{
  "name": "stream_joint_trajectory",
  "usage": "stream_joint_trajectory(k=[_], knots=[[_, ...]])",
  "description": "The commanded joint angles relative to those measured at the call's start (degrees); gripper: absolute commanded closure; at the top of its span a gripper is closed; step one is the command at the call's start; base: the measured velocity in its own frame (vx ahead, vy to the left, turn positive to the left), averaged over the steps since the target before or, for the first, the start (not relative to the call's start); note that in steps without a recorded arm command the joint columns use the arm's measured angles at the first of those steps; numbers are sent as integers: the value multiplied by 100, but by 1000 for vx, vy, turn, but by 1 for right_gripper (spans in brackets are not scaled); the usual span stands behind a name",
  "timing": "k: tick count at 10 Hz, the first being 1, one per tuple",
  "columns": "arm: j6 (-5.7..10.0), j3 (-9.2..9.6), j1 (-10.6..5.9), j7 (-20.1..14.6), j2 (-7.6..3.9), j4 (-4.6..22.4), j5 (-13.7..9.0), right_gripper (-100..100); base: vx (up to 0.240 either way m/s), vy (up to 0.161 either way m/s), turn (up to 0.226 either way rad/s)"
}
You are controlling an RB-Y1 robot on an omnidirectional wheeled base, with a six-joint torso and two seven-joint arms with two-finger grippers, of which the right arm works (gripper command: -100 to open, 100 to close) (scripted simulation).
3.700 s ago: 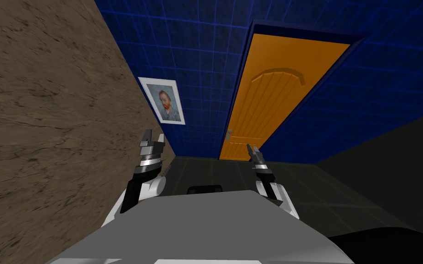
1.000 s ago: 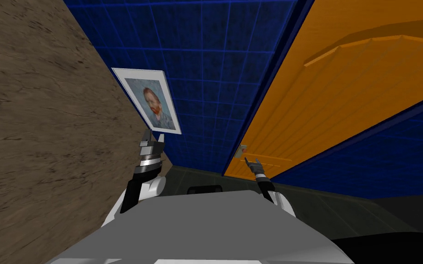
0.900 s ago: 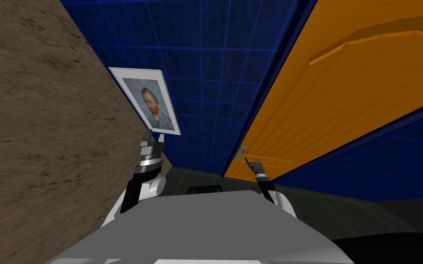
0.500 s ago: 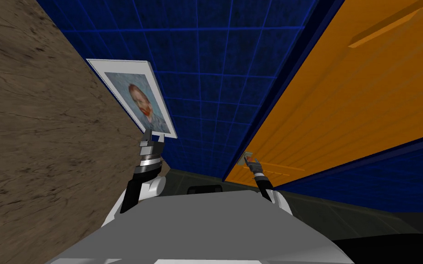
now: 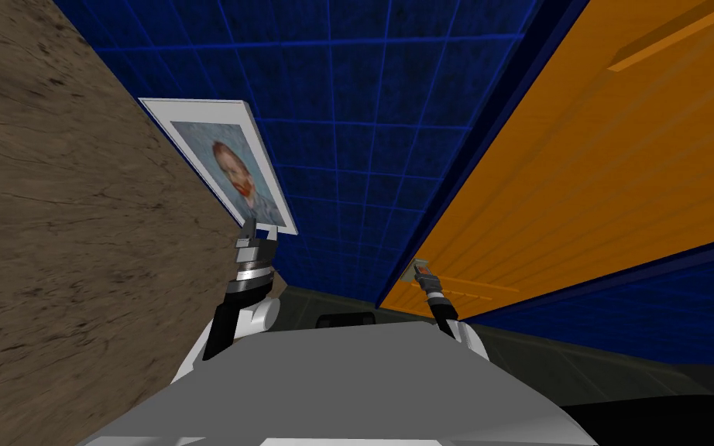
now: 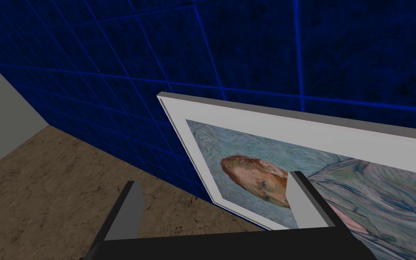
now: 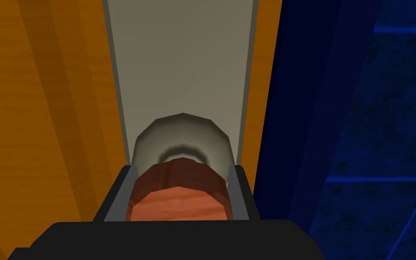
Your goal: Pull the door open
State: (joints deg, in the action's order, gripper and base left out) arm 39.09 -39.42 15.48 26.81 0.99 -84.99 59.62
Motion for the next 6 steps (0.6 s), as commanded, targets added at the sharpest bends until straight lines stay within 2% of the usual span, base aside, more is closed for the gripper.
stream_joint_trajectory(k=[1,3,4,6], knots=[[-1,-6,-4,-2,-4,-9,-5,100,0,0,0],[-1,-6,-4,-2,-4,-9,-5,100,0,0,0],[-103,40,-13,168,-42,16,117,100,-29,-17,68],[-206,79,-26,336,-82,32,233,100,-60,-24,80]])
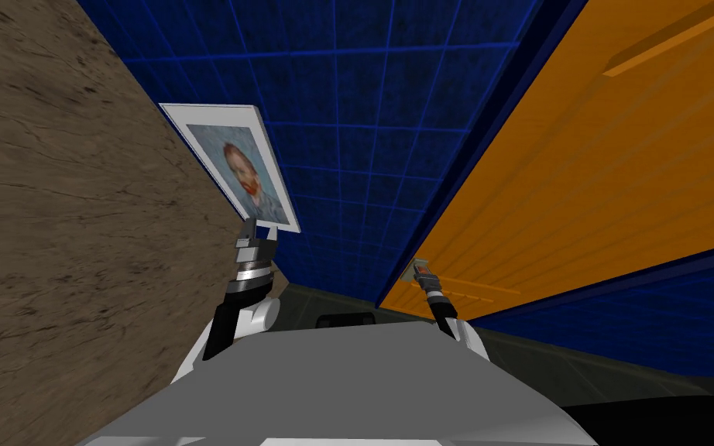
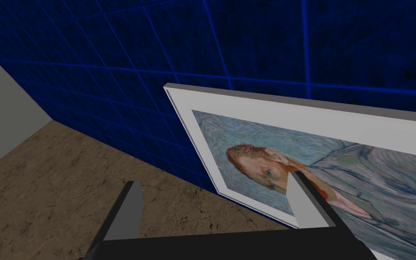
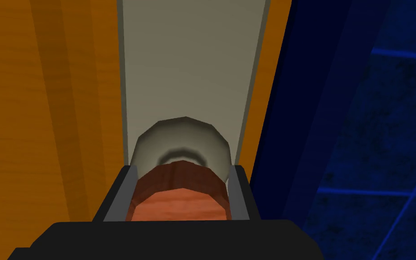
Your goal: Pull the door open
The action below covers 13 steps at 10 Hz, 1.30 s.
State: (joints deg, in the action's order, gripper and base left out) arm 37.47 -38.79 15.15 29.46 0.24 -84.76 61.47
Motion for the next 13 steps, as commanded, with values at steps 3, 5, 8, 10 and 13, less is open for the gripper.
stream_joint_trajectory(k=[3,5,8,10,13], knots=[[-300,111,-27,487,-98,48,337,100,-70,-31,94],[-453,168,-47,735,-149,72,509,100,-69,-26,78],[-736,274,-84,1189,-231,115,829,100,-84,-38,104],[-832,310,-97,1353,-259,130,938,100,-69,-28,75],[-1162,433,-140,1890,-344,181,1311,100,-64,-21,95]])
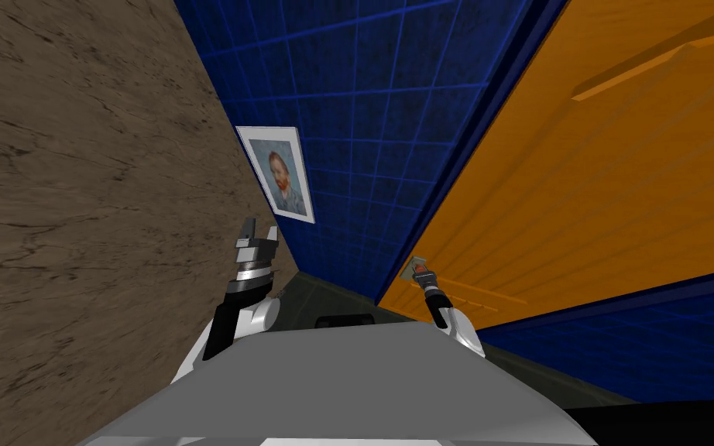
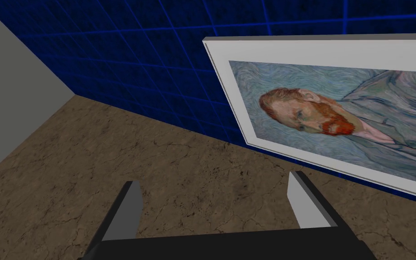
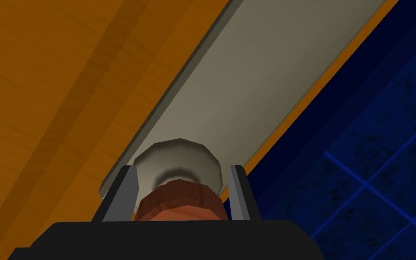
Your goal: Pull the door open
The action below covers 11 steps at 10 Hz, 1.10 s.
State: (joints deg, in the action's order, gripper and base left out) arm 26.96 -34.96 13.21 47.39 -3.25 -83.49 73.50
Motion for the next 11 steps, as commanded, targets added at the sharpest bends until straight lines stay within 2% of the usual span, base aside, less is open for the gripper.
stream_joint_trajectory(k=[1,2,3,4,5,7,8,11], knots=[[-222,91,40,278,-23,70,233,100,-98,-47,139],[-341,136,24,417,-51,88,368,100,-112,-47,119],[-341,136,24,472,-51,88,368,100,-76,-23,59],[-464,182,8,629,-78,107,507,100,-70,-20,71],[-464,182,8,673,-78,107,507,100,-47,-20,48],[-710,274,-24,1016,-134,145,785,100,-66,-27,109],[-710,274,-24,1074,-134,145,785,100,-66,-22,41],[-1100,419,-75,1627,-213,205,1225,100,-85,-23,121]])
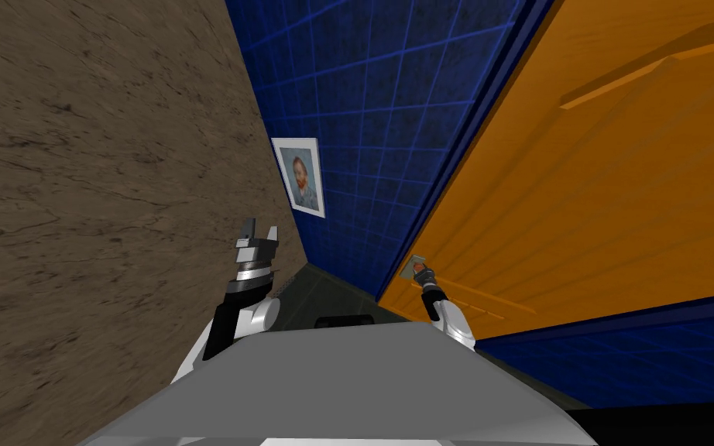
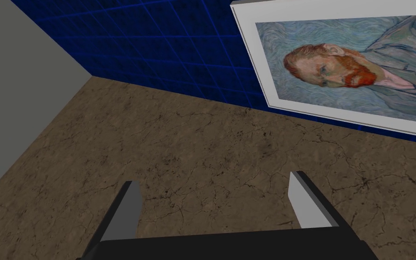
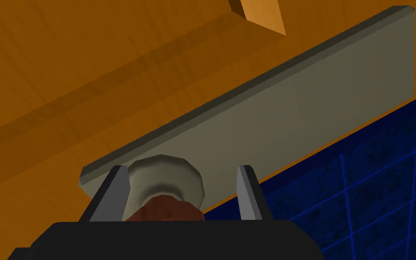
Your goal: Pull the door open
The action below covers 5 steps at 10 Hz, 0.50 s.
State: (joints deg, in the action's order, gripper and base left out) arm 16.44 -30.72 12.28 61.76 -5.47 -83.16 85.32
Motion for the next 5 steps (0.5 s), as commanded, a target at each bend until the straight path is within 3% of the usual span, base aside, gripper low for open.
stream_joint_trajectory(k=[1,3,4,5], knots=[[-49,-5,18,271,9,172,44,100,-71,-25,58],[-313,94,-17,701,-43,212,339,100,-83,-27,107],[-187,71,-48,418,-6,184,108,-100,-65,-9,-14],[-156,65,-87,338,8,202,-12,-100,-40,27,-118]])
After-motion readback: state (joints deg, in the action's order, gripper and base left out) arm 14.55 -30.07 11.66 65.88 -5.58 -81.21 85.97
